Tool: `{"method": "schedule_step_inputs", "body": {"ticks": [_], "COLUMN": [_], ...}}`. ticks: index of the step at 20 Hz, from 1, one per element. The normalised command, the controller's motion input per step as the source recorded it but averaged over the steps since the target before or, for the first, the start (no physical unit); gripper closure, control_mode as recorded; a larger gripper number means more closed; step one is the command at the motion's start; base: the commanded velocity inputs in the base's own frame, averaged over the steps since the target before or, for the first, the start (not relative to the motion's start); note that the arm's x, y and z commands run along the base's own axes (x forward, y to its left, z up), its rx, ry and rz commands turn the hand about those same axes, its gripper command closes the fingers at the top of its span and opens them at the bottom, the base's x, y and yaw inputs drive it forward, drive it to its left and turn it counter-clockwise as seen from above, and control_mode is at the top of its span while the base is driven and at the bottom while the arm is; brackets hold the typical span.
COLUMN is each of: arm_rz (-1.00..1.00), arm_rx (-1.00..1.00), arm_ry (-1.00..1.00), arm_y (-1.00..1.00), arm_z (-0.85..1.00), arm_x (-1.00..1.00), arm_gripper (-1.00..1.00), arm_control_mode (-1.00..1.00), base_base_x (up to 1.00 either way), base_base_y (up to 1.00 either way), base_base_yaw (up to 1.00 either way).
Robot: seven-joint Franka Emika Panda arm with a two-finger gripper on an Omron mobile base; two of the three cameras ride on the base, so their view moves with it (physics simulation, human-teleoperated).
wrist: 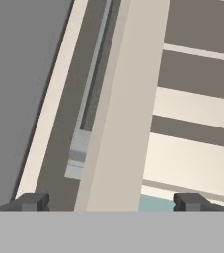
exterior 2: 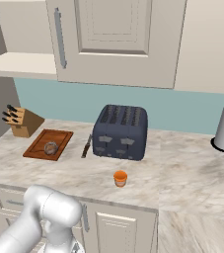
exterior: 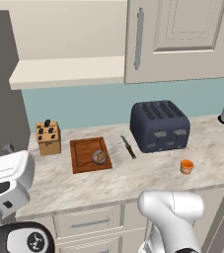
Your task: Pick the bread, place it on the cutting board, pick the jam, place it on the counter, and close the cabinet.
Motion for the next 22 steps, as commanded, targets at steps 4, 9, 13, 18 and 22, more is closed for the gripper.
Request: {"method": "schedule_step_inputs", "body": {"ticks": [4, 9, 13, 18, 22], "arm_rz": [-0.05, -0.04, -0.03, -0.04, -0.05], "arm_rx": [0.0, 0.0, 0.0, 0.0, 0.0], "arm_ry": [-0.05, -0.09, -0.11, -0.11, -0.1], "arm_y": [-0.39, -0.38, -0.36, -0.39, -0.41], "arm_z": [0.0, 0.0, 0.0, 0.0, 0.0], "arm_x": [0.17, 0.19, 0.23, 0.21, 0.22], "arm_gripper": [-1.0, -1.0, -1.0, -1.0, -1.0], "arm_control_mode": [-1.0, -1.0, -1.0, -1.0, -1.0], "base_base_x": [0.0, 0.0, 0.0, 0.0, 0.0], "base_base_y": [0.0, 0.0, 0.0, 0.0, 0.0], "base_base_yaw": [0.0, 0.0, 0.0, 0.0, 0.0]}}
